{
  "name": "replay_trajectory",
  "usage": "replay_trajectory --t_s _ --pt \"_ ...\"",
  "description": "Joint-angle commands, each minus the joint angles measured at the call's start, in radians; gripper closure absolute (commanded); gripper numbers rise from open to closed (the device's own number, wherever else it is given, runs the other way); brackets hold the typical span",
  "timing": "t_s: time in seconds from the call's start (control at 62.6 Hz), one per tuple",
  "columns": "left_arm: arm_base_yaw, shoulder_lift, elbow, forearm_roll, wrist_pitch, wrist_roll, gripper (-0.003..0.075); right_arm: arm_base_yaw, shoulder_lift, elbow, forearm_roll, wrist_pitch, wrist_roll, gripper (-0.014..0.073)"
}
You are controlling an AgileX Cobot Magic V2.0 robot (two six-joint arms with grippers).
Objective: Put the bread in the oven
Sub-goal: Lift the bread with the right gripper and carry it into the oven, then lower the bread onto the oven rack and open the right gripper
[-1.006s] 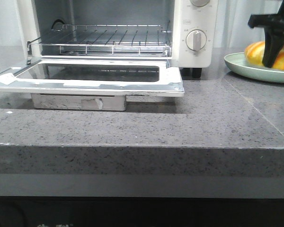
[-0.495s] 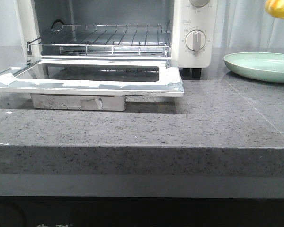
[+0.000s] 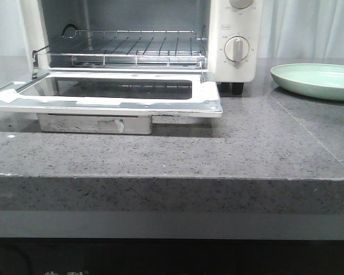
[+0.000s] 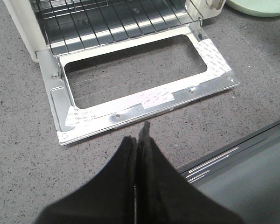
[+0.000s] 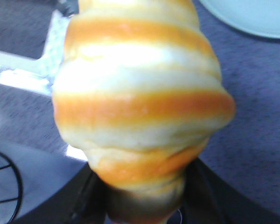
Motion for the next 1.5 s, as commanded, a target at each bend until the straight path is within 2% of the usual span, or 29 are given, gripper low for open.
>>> replay_trajectory --t_s 0.0,0.128,0.399,0.479,0.638,0.83,1.117,1.293,1.485 --pt "-0.002 -0.002 -0.025 -0.005 -0.06 -0.008 0.0738 0.084 -0.03 -0.017 0.069 -0.034 -0.025 0.0496" --pt "-0.002 -0.002 -0.025 -0.007 -0.059 -0.008 0.0738 0.208 -0.002 -0.017 0.116 -0.048 0.009 0.0496" --pt "-0.002 -0.002 -0.025 -0.04 -0.054 -0.008 0.0738 0.413 0.164 -0.081 0.102 -0.131 0.05 0.0496" --pt "-0.002 -0.002 -0.025 -0.05 -0.052 -0.008 0.0738 0.46 0.227 -0.151 0.073 -0.132 0.067 0.0496" --pt "-0.002 -0.002 -0.025 -0.059 -0.052 -0.008 0.0738 0.538 0.381 -0.328 -0.07 -0.112 0.155 0.0496" --pt "-0.002 -0.002 -0.025 -0.059 -0.052 -0.008 0.0738 0.552 0.56 -0.578 -0.246 -0.045 0.288 0.0496" --pt "-0.002 -0.002 -0.025 -0.059 -0.052 -0.008 0.0738 0.549 0.807 -0.929 -0.454 0.1 0.321 0.0496" --pt "-0.002 -0.002 -0.025 -0.064 -0.052 -0.008 0.0738 0.514 0.931 -1.098 -0.499 0.136 0.321 0.0496" --pt "-0.002 -0.002 -0.025 -0.066 -0.052 -0.008 0.0738 0.474 0.996 -1.157 -0.509 0.137 0.32 0.0496"
